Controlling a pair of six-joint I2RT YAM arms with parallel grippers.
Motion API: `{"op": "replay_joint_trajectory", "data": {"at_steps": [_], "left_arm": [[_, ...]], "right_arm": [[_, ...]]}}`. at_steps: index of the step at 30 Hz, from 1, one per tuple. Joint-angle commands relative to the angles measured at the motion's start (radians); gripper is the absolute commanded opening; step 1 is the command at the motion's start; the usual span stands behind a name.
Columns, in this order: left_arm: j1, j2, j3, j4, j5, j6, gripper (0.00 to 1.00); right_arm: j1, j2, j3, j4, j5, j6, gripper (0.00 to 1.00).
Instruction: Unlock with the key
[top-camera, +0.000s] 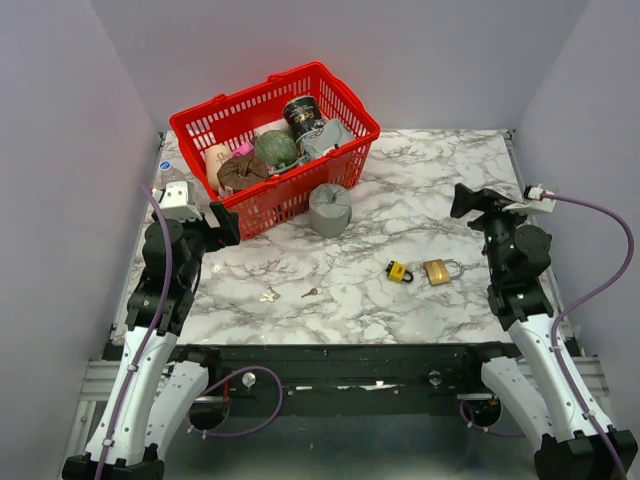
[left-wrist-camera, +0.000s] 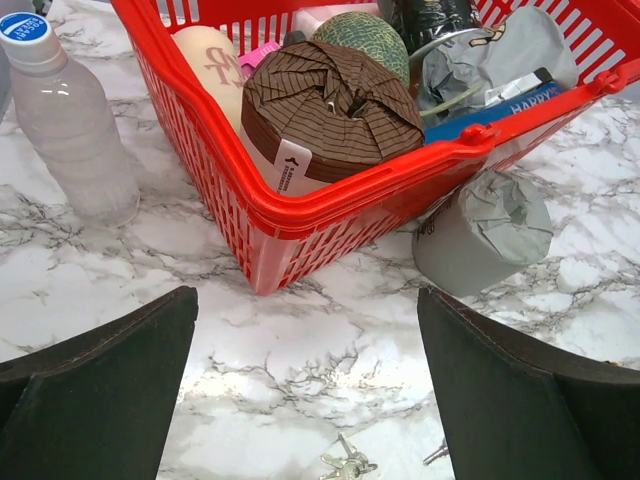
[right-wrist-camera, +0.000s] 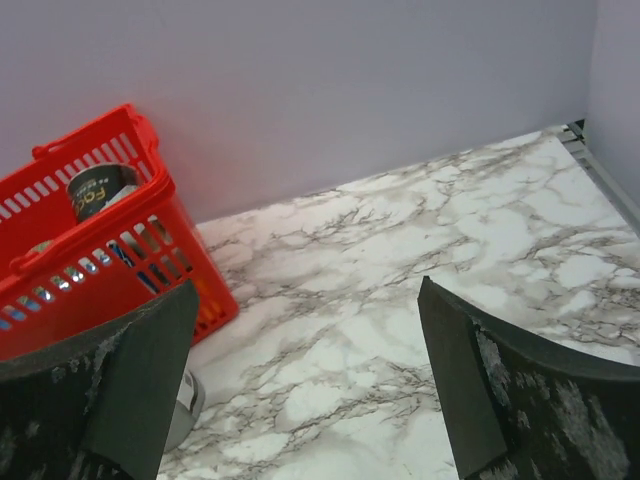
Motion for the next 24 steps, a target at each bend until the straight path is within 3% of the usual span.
{"op": "replay_joint_trajectory", "data": {"at_steps": [1,6,10,16,19,24], "left_arm": [[0.008,-0.008,0.03,0.01,0.026,-0.022,0.99],[0.008,0.013,0.033,0.001,0.01,-0.028,0.99],[0.008,-0.002,0.018,0.013,-0.016,-0.013,0.99],[0.008,-0.002,0.003,0.002,-0.043,0.001,0.99],[0.008,0.004,0.0,0.002,-0.073,-0.005,0.99],[0.008,0.013,-0.003,0.002,-0.102,-0.019,0.99]], "right_arm": [[0.0,-0.001,0.003,-0.093,0.066,0.043,1.0],[-0.002,-0.023,-0.084,0.059,-0.041,0.054,1.0],[0.0,0.024,-0.006,-0.055,-0.156,0.04,0.93],[0.01,0.097,0.006,-0.092,-0.469,0.155,0.78],[0.075,0.136,0.005,-0.119,-0.486,0.187,0.77],[0.312,0.193,-0.009,-0.122,-0.451,0.273,0.75]]}}
